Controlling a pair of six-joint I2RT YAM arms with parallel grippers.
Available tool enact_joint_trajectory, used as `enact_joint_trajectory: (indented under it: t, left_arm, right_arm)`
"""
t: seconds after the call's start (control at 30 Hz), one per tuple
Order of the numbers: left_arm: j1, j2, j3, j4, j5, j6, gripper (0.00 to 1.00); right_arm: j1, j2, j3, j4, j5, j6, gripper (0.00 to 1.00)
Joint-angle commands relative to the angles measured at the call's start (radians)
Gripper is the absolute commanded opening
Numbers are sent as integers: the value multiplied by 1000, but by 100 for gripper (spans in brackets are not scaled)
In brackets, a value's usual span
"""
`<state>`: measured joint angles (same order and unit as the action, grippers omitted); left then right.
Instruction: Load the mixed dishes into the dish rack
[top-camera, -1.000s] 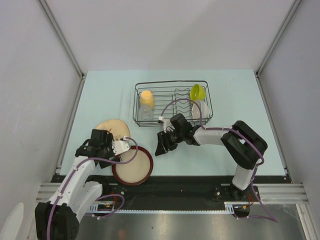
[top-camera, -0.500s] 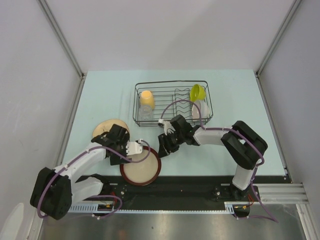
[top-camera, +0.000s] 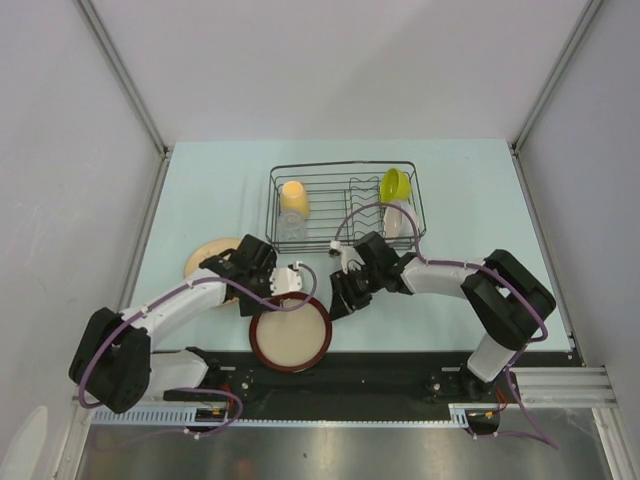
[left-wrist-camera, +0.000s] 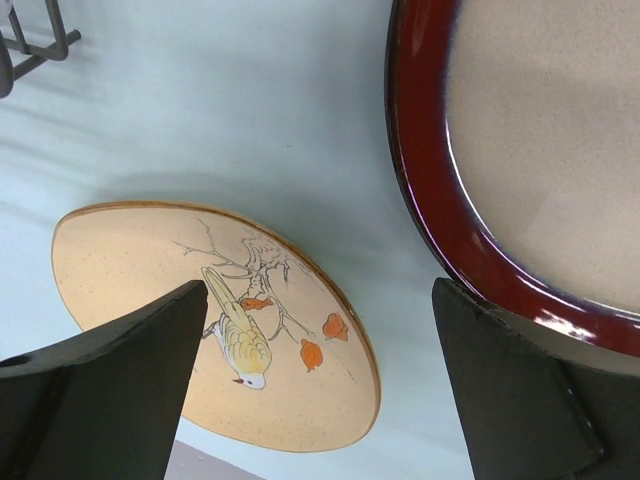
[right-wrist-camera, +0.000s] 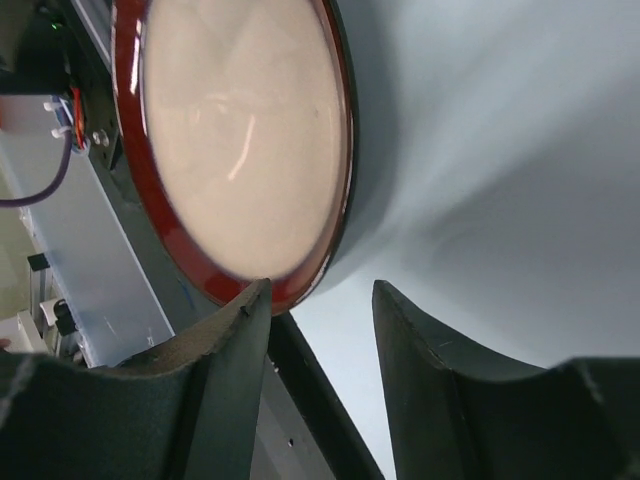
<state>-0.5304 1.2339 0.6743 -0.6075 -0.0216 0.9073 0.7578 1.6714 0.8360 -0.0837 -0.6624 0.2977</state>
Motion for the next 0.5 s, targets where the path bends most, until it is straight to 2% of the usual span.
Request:
enact_joint_trajectory:
  t: [0.0, 0.1, 0.27, 0.47]
  left_arm:
    - [7, -57, 9, -52, 25, 17, 99]
    - [56, -154, -42, -96, -1, 103, 99]
    - [66, -260, -117, -147, -34, 197, 100]
    - [11, -215, -99, -180, -12, 186, 100]
  right_arm:
    - [12, -32, -54, 5, -8, 1, 50]
    - [14, -39, -92, 50, -5, 30, 51]
    - [20, -33, -115, 119, -6, 58, 53]
    - [29, -25, -112, 176, -14, 86, 53]
